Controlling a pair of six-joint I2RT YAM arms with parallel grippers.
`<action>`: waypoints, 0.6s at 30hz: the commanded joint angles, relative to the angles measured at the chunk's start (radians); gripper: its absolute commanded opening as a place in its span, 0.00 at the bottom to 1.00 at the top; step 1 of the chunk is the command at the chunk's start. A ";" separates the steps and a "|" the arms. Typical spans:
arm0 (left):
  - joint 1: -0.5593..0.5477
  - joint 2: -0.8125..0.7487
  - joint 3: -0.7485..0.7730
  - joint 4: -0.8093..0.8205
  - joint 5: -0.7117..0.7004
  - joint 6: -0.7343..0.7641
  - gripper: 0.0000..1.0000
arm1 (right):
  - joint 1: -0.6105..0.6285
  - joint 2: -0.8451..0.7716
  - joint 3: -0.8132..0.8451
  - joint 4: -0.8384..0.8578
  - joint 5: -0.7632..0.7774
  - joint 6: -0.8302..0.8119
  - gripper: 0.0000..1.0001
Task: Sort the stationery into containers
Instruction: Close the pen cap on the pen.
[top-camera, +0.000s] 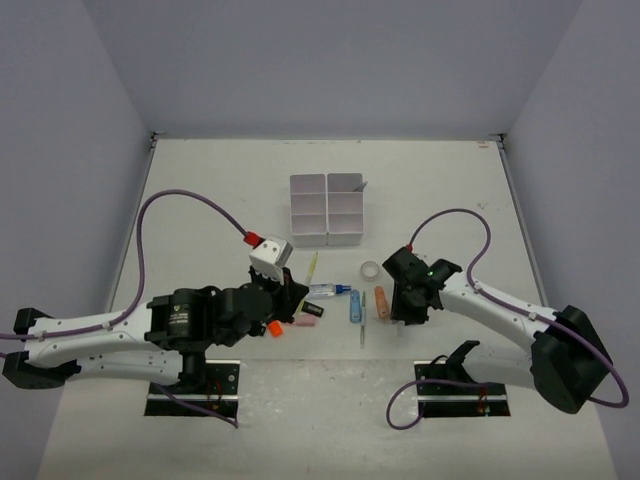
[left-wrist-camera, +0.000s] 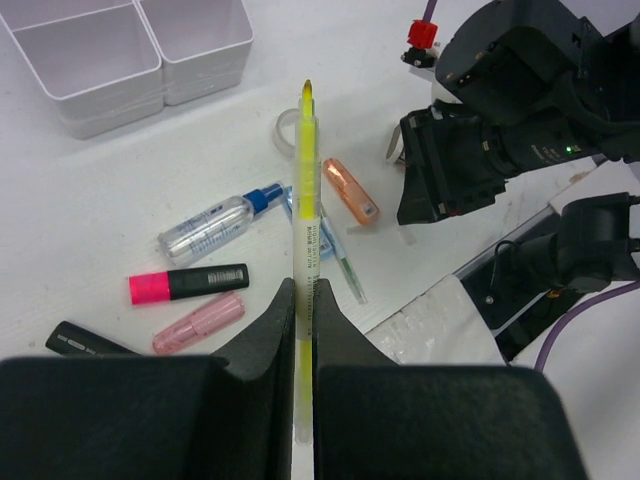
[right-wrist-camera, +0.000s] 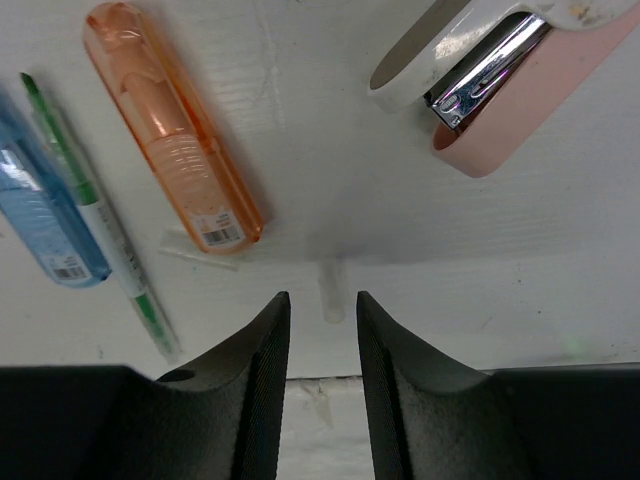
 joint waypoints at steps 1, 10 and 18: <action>0.000 0.009 -0.020 0.021 -0.002 0.052 0.00 | 0.020 0.058 -0.014 0.052 0.019 0.040 0.34; 0.000 -0.022 -0.046 0.041 0.021 0.050 0.00 | 0.035 0.122 0.021 0.018 0.012 0.039 0.29; 0.000 -0.060 -0.050 0.059 0.044 0.070 0.00 | 0.033 0.125 0.021 0.019 -0.007 0.043 0.28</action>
